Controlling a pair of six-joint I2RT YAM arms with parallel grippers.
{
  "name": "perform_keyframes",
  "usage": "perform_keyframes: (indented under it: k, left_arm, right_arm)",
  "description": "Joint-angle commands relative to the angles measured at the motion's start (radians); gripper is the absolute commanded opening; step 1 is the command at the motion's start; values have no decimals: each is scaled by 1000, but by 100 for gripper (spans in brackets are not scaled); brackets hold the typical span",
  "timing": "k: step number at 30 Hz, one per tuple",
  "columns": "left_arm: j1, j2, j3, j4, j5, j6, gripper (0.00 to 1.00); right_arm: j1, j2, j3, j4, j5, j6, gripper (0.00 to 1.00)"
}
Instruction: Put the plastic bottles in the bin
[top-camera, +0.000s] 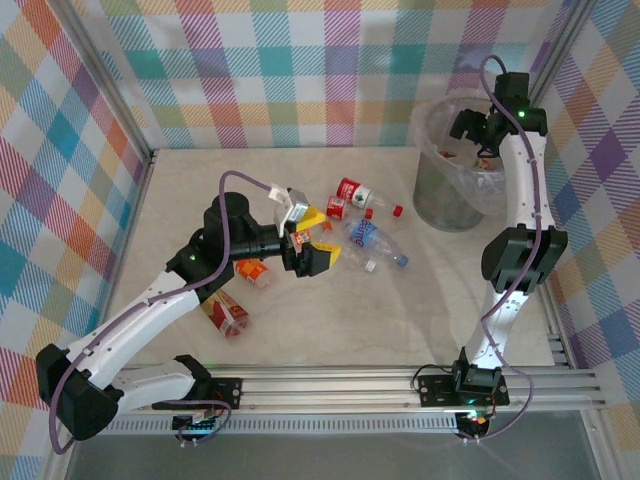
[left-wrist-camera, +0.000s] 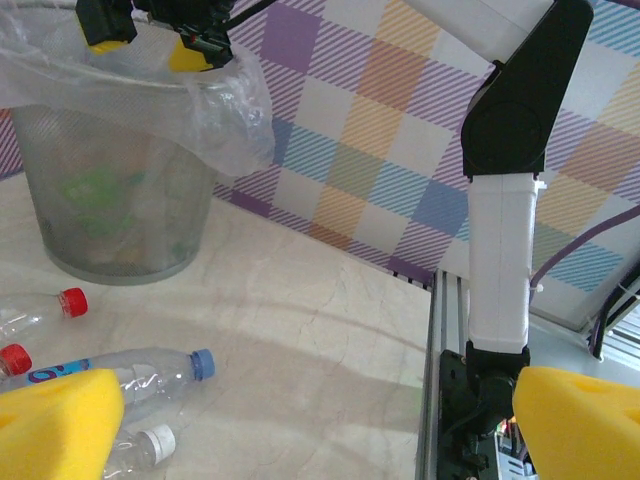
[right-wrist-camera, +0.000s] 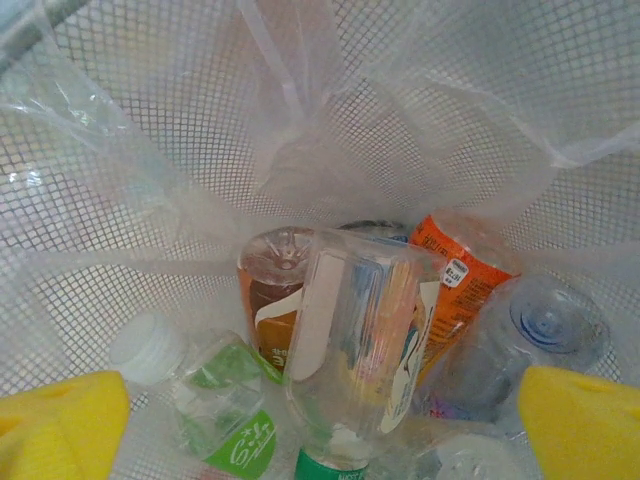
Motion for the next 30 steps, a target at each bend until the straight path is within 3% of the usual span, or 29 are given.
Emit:
perform_keyframes:
  k: [1, 5, 7, 12, 20, 30]
  left_arm:
    - [-16, -19, 8, -18, 2, 25, 100]
    - [-15, -18, 7, -20, 6, 26, 100]
    - [-16, -17, 8, -22, 8, 26, 100]
    - [-16, -23, 8, -23, 8, 27, 100]
    - [-15, -30, 8, -31, 7, 30, 100]
    - [-16, -36, 22, -71, -10, 43, 100]
  right_arm:
    - [4, -17, 30, -55, -22, 62, 100]
    - [5, -45, 11, -84, -5, 135, 100]
    - [7, -62, -4, -87, -26, 93, 100]
    - [61, -163, -115, 8, 65, -40, 100]
    - [134, -348, -243, 122, 79, -92, 100]
    - [245, -452, -282, 26, -98, -57, 100]
